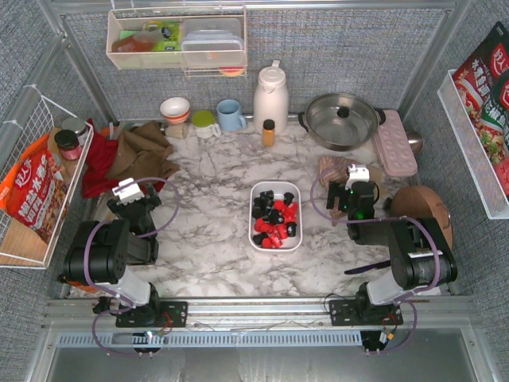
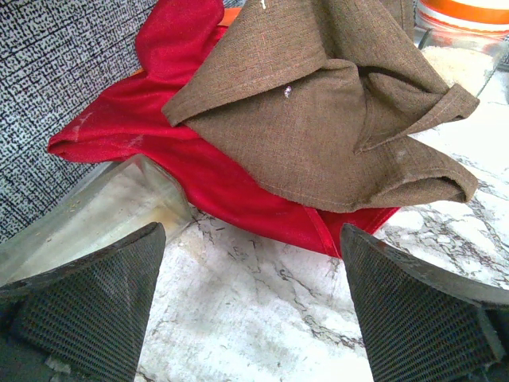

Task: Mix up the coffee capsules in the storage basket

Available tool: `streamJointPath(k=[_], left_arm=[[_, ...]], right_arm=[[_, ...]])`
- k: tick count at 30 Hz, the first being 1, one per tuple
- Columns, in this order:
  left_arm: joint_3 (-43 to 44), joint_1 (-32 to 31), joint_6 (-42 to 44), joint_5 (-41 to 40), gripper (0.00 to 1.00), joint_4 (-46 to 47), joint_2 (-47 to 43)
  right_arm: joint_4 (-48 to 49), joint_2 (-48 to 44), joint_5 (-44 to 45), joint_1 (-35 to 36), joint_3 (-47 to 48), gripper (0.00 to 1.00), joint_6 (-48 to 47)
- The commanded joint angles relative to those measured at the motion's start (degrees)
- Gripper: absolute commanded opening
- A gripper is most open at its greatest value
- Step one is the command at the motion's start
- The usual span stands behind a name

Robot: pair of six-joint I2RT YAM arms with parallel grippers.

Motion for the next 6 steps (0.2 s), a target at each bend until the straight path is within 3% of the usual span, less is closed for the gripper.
streamJointPath(k=[1,6], left_arm=[[0.3,0.0,-0.2,0.0,0.99,0.9,-0.1],[0.3,0.1,-0.2,0.0,0.99,0.9,-0.1]], right_arm=[[0.9,0.2,-0.5,-0.1,0.5,0.99,0.3],[1.1,0.1,-0.8,-0.2,0.3,0.99,0.3]])
